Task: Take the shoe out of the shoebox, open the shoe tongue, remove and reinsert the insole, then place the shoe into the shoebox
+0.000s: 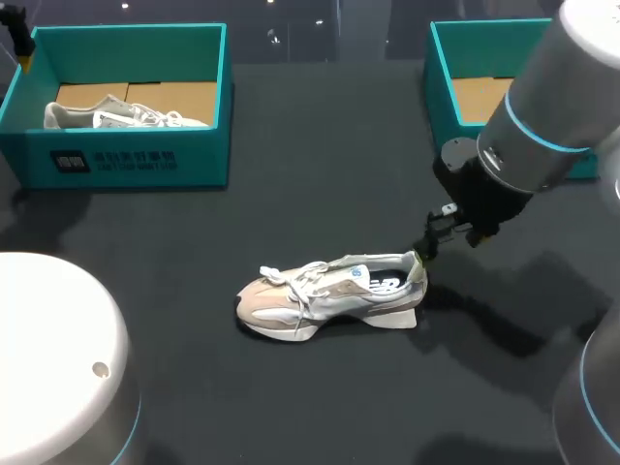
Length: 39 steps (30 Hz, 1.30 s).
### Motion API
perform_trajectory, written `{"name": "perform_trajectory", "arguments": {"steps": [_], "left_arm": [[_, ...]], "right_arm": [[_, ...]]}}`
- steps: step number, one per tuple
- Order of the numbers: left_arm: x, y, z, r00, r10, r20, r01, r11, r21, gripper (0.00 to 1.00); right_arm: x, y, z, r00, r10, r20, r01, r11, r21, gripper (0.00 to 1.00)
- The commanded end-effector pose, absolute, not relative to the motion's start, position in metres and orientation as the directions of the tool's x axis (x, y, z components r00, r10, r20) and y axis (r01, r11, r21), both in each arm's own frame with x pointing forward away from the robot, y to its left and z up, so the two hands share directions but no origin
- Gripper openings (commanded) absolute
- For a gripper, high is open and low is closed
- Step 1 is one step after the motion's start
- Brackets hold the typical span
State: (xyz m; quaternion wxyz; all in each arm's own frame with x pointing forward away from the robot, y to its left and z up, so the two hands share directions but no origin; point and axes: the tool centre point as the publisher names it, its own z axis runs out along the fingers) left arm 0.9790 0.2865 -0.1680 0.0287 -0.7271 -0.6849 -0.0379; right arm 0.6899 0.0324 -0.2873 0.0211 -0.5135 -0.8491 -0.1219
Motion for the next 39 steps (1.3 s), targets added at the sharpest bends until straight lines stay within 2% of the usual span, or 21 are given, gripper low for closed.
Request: {"name": "perform_trajectory", "arguments": {"steps": [1,7,20,22,29,33,39], "left_arm": [[0.979,0.287,-0.167,0.060,0.994,0.097,0.998,-0.061,0.011,1.00],[0.979,0.287,-0.167,0.060,0.994,0.097,0.998,-0.061,0.011,1.00],[0.979,0.287,-0.167,0.060,0.994,0.097,0.998,-0.061,0.011,1.00],[0.979,0.287,-0.167,0.060,0.994,0.097,0.998,-0.061,0.011,1.00],[0.979,0.287,-0.167,0.060,0.994,0.097,0.998,-0.061,0.011,1.00],[0.979,0.287,-0.167,0.060,0.994,0.097,0.998,-0.061,0.011,1.00],[0.979,0.287,-0.167,0.060,0.994,0.097,0.998,-0.061,0.011,1.00]], "right_arm": [[0.679,-0.008,-0.280,-0.653,0.550,0.521,0.755,0.418,0.504,1.00],[0.685,-0.033,-0.286,-0.800,0.359,0.480,0.598,0.425,0.680,1.00],[0.685,-0.033,-0.286,-0.800,0.359,0.480,0.598,0.425,0.680,1.00],[0.684,-0.038,-0.292,-0.845,0.328,0.422,0.532,0.440,0.724,1.00],[0.693,-0.059,-0.320,-0.893,0.294,0.340,0.434,0.369,0.822,1.00],[0.698,-0.066,-0.335,-0.895,0.379,0.235,0.400,0.447,0.801,1.00],[0.698,-0.066,-0.335,-0.895,0.379,0.235,0.400,0.447,0.801,1.00]]}}
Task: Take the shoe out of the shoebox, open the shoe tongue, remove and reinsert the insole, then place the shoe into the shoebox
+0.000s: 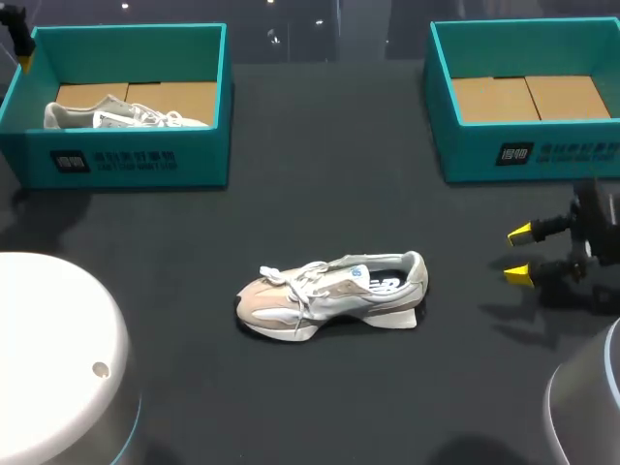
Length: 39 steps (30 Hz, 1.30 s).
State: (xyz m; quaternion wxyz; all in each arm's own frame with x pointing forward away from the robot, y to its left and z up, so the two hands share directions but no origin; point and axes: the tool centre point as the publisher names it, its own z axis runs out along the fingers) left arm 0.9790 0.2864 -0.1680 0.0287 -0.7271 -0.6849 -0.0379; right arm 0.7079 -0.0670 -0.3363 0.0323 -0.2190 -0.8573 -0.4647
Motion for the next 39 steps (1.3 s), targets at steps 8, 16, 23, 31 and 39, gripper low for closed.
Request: {"name": "perform_trajectory", "arguments": {"steps": [8,16,23,31,39], "left_arm": [[0.979,0.287,-0.167,0.060,0.994,0.097,0.998,-0.061,0.011,1.00],[0.979,0.287,-0.167,0.060,0.994,0.097,0.998,-0.061,0.011,1.00],[0.979,0.287,-0.167,0.060,0.994,0.097,0.998,-0.061,0.011,1.00],[0.979,0.287,-0.167,0.060,0.994,0.097,0.998,-0.061,0.011,1.00],[0.979,0.287,-0.167,0.060,0.994,0.097,0.998,-0.061,0.011,1.00]], "right_arm": [[0.698,-0.071,-0.345,-0.933,0.323,0.160,0.297,0.439,0.848,1.00],[0.711,-0.077,-0.378,-0.956,0.271,0.115,0.226,0.425,0.877,1.00],[0.713,-0.077,-0.387,-0.955,0.288,0.077,0.201,0.431,0.880,1.00],[0.710,-0.071,-0.391,-0.961,0.268,0.066,0.178,0.419,0.890,1.00],[0.702,-0.047,-0.395,-0.973,0.228,0.043,0.139,0.423,0.895,1.00]]}}
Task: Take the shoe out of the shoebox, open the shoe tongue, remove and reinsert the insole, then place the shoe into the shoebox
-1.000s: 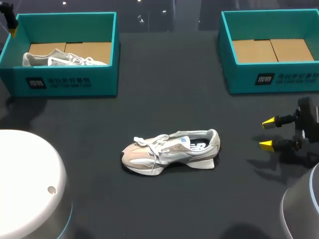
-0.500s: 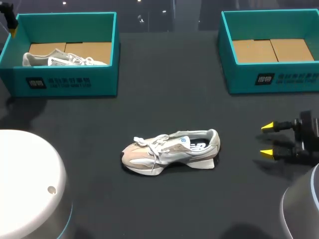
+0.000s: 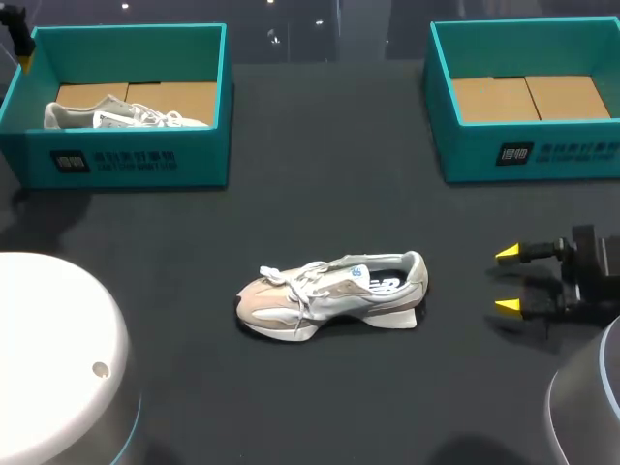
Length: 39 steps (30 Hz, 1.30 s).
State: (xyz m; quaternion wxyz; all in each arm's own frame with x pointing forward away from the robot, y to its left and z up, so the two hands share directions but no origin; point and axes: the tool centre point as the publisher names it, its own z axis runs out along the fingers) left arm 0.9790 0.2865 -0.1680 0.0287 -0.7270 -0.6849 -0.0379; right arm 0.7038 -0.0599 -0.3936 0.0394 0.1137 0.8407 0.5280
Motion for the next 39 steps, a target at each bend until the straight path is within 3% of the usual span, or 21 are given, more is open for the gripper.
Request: {"name": "perform_trajectory", "arguments": {"steps": [1,25,39], "left_arm": [[0.979,0.287,-0.167,0.060,0.994,0.097,0.998,-0.061,0.011,1.00],[0.979,0.287,-0.167,0.060,0.994,0.097,0.998,-0.061,0.011,1.00],[0.979,0.287,-0.167,0.060,0.994,0.097,0.998,-0.061,0.011,1.00]], "right_arm": [[0.701,-0.043,-0.395,-0.974,0.224,0.037,0.133,0.427,0.895,1.00],[0.700,0.003,-0.396,-0.968,0.245,0.055,0.164,0.451,0.878,1.00],[0.704,0.038,-0.401,-0.982,0.183,0.038,0.112,0.417,0.902,1.00]]}}
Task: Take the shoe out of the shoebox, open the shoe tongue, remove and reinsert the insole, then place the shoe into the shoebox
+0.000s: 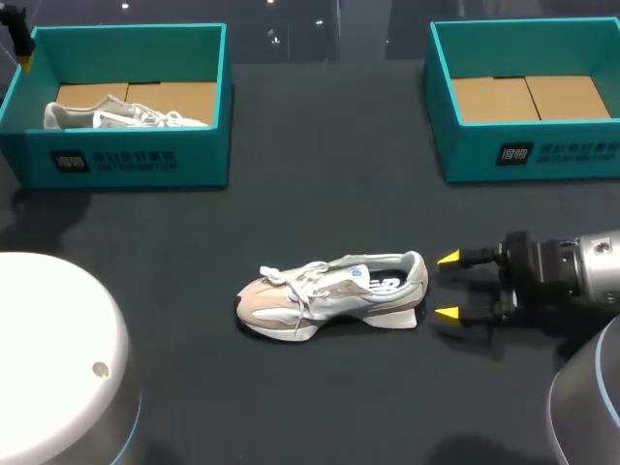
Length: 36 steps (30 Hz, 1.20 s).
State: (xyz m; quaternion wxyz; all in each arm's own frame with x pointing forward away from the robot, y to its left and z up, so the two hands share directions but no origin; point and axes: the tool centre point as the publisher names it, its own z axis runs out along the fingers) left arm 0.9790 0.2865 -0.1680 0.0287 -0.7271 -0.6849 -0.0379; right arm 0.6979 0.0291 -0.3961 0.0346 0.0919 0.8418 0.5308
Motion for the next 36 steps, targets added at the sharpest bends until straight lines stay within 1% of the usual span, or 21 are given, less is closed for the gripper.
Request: {"name": "perform_trajectory", "arguments": {"steps": [1,14,36], "left_arm": [[0.979,0.287,-0.167,0.060,0.994,0.097,0.998,-0.061,0.011,1.00],[0.979,0.287,-0.167,0.060,0.994,0.097,0.998,-0.061,0.011,1.00],[0.979,0.287,-0.167,0.060,0.994,0.097,0.998,-0.061,0.011,1.00]], "right_arm": [[0.705,0.040,-0.401,-0.983,0.178,0.036,0.109,0.417,0.903,1.00],[0.706,0.058,-0.399,-0.991,0.132,0.008,0.060,0.397,0.916,1.00],[0.707,0.089,-0.406,-0.997,0.074,0.005,0.032,0.370,0.928,1.00]]}}
